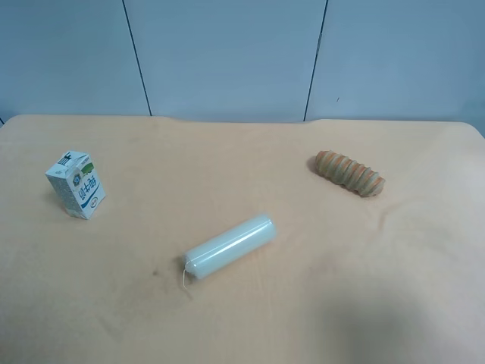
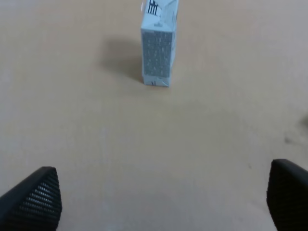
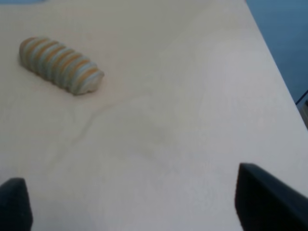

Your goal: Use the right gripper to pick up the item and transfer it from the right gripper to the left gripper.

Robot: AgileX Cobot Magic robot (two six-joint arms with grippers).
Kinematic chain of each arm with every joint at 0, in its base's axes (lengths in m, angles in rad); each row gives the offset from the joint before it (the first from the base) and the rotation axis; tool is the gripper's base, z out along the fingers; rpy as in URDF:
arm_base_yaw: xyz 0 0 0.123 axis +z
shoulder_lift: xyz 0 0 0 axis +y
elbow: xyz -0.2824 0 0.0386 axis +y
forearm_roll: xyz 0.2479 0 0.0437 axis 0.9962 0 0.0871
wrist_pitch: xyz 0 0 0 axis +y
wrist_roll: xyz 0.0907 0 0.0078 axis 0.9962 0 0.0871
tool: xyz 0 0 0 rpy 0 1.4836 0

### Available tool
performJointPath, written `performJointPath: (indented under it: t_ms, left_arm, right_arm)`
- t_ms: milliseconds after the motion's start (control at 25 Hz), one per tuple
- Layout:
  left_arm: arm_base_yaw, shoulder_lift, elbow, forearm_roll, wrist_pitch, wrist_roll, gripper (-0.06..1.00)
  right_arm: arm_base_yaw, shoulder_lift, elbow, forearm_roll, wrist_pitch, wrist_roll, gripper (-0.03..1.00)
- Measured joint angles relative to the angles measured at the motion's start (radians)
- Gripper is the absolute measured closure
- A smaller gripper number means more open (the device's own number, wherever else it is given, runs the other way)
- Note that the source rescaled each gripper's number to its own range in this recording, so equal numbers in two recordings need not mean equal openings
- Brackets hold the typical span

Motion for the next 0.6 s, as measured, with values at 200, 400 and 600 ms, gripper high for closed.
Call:
performJointPath:
  t_ms: [200,400,600]
  left_arm:
    - [0.081,-0.003,0.000,0.000,-0.001,0.000,-0.06]
    - [0.152,-0.003,0.000,0.000,-0.003,-0.004,-0.05]
    - [0.158,-0.003,0.009,0.000,-0.027,-0.006,-0.05]
  right_arm:
    - [0.000,0.000,0.000,0.000,0.000,0.000,0.24]
    - [0.000,0.000,0.000,0.000,0.000,0.000,0.24]
    - [0.000,0.000,0.000,0.000,0.000,0.000,0.24]
